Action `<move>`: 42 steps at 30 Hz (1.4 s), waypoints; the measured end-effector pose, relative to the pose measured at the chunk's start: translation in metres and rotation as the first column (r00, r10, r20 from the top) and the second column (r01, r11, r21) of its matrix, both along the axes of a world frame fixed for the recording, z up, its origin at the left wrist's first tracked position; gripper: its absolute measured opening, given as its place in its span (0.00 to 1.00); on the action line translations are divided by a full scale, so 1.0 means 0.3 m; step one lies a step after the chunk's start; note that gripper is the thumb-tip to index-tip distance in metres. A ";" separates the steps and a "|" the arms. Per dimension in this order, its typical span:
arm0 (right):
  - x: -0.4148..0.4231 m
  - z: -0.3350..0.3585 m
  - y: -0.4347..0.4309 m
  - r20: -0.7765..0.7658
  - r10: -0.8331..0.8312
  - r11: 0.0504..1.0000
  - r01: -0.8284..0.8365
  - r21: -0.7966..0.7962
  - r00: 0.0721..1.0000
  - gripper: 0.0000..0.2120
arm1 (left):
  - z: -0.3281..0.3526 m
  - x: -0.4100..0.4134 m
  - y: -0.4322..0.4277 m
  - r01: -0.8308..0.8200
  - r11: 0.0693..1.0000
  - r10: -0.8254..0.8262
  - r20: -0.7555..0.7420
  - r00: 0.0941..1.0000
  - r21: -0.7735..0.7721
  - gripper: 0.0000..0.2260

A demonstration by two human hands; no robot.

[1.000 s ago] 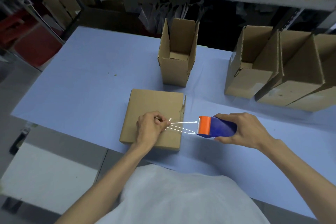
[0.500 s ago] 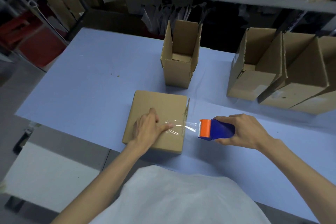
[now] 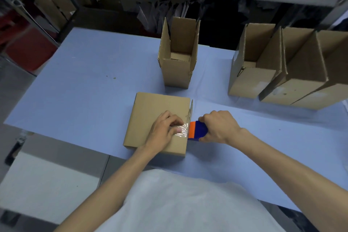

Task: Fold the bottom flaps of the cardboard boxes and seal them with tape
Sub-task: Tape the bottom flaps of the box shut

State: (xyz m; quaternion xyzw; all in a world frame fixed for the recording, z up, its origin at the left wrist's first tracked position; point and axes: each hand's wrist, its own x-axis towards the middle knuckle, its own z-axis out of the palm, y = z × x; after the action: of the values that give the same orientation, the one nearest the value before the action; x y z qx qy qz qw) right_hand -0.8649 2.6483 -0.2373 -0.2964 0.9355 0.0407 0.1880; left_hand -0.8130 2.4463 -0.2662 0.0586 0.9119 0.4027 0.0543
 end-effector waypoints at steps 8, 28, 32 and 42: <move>-0.011 0.054 -0.071 -0.050 0.051 0.993 -0.045 0.109 0.997 0.16 | 0.006 0.007 0.019 -0.007 1.000 0.007 -0.033 0.999 0.006 0.12; 0.101 0.169 0.202 -0.049 -0.275 0.705 0.167 -0.689 0.960 0.35 | 0.145 -0.071 0.112 -0.383 0.816 0.177 0.443 0.879 0.433 0.09; 0.099 0.214 0.188 -0.062 -0.265 0.665 0.135 -0.734 0.962 0.37 | 0.226 -0.068 0.117 -0.438 0.617 -0.017 0.568 0.823 0.654 0.13; 0.082 0.227 0.179 -0.124 -0.192 0.747 0.063 -0.662 0.973 0.39 | 0.241 -0.073 0.104 -0.375 0.827 0.234 0.349 0.907 0.419 0.05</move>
State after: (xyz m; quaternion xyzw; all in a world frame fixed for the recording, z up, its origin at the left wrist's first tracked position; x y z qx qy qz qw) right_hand -0.8404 2.7019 -0.1692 -0.2731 0.9220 -0.2742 -0.0123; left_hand -0.8349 2.4775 -0.1939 -0.1357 0.7642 0.6222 0.1022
